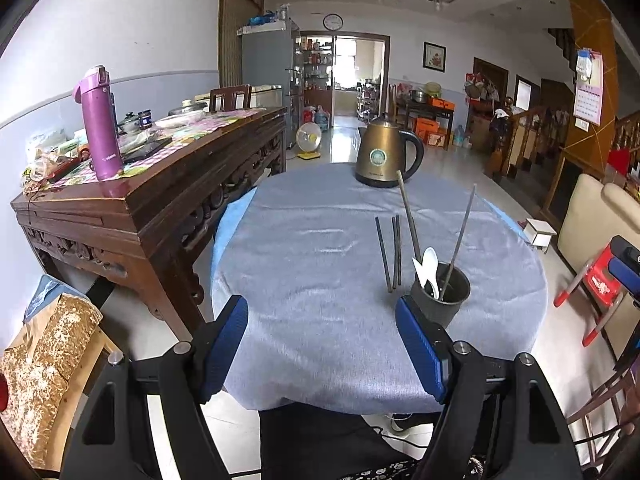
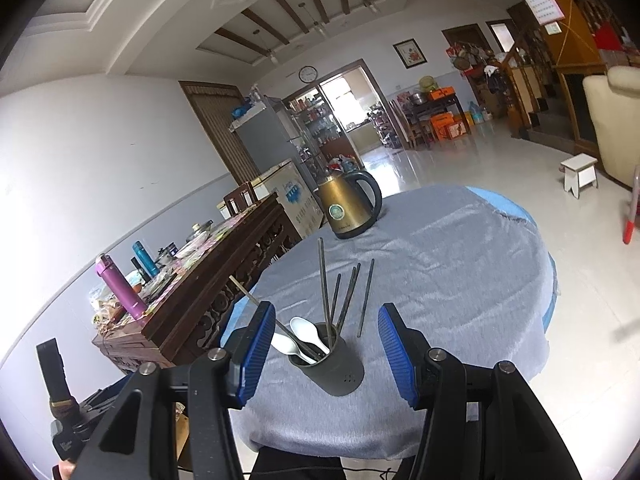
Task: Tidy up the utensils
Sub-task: 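Move both open tools over the loose dark chopsticks on the cloth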
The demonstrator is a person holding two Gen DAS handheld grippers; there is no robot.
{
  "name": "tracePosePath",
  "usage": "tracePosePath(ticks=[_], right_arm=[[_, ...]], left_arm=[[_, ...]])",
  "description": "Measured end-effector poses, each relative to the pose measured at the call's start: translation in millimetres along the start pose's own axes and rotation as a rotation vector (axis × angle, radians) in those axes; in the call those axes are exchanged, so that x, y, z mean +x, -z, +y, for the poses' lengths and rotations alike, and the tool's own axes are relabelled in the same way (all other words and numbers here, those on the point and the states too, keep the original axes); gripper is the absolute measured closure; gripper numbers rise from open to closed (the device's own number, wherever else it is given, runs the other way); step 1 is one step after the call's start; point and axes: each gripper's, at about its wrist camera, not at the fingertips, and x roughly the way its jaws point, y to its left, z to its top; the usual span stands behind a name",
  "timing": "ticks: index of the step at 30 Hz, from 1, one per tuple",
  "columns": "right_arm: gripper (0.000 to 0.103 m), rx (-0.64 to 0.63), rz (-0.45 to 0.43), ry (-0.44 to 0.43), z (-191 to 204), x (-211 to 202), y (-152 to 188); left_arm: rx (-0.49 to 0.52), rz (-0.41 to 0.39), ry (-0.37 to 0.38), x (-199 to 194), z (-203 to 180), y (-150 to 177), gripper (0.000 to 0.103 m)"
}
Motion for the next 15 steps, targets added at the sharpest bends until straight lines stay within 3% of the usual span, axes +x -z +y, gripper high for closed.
tracePosePath(ticks=[15], right_arm=[[0.046, -0.027, 0.076, 0.025, -2.4, 26.5, 20.5]], left_arm=[[-0.024, 0.087, 0.0, 29.5, 8.2, 21.6, 0.026]])
